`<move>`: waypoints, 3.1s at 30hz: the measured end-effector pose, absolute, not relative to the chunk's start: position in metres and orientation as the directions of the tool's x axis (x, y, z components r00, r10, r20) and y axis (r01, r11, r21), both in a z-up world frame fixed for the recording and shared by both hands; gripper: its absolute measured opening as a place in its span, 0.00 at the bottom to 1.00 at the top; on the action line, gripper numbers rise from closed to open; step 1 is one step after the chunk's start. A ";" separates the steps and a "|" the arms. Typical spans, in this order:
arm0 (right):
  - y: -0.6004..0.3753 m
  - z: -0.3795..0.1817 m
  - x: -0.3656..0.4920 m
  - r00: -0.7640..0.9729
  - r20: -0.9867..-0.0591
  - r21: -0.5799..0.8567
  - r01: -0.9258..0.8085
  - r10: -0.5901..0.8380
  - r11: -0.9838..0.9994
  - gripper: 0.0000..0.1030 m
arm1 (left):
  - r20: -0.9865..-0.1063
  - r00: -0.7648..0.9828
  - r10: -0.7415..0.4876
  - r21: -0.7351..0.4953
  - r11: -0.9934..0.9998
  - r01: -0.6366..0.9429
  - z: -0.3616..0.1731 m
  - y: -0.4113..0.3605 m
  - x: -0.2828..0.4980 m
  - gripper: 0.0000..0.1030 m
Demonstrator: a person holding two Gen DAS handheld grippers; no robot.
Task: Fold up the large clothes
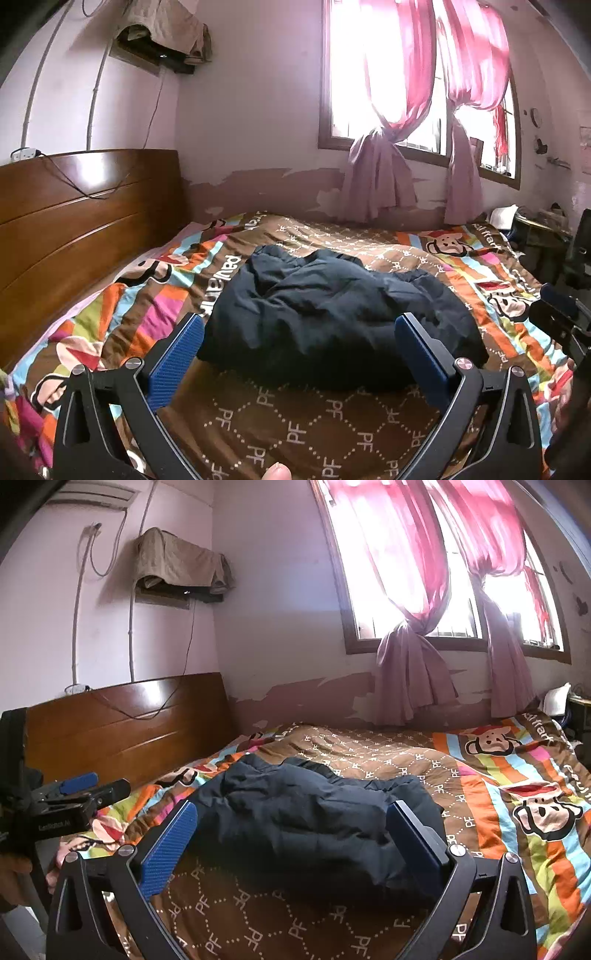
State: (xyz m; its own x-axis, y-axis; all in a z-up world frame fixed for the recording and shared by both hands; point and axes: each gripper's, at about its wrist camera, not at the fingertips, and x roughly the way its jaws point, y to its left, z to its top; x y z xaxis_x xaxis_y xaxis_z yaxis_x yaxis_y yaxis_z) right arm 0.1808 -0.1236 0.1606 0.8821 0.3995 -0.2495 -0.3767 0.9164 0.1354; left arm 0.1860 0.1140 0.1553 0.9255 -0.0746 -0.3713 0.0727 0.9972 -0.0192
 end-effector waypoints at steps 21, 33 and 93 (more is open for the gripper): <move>-0.105 0.098 0.180 0.823 -0.421 0.109 -0.371 0.381 0.922 1.00 | -0.438 0.899 -0.005 0.040 0.999 0.025 0.094 0.122 0.170 0.98; -0.098 0.081 0.189 0.795 -0.488 0.108 -0.354 0.360 0.929 1.00 | -0.483 0.875 0.032 0.051 0.999 -0.008 0.071 0.127 0.173 0.98; -0.100 0.079 0.191 0.793 -0.498 0.120 -0.338 0.351 0.934 1.00 | -0.496 0.868 0.032 0.055 0.998 -0.005 0.068 0.120 0.170 0.98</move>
State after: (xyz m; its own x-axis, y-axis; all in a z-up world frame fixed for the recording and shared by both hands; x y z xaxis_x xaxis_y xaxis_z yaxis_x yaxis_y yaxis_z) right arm 0.1914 -0.1000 0.0790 0.7929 0.3509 -0.4983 -0.3378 0.9336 0.1199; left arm 0.1703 0.1196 0.0679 0.8679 0.0318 -0.4958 -0.0053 0.9985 0.0548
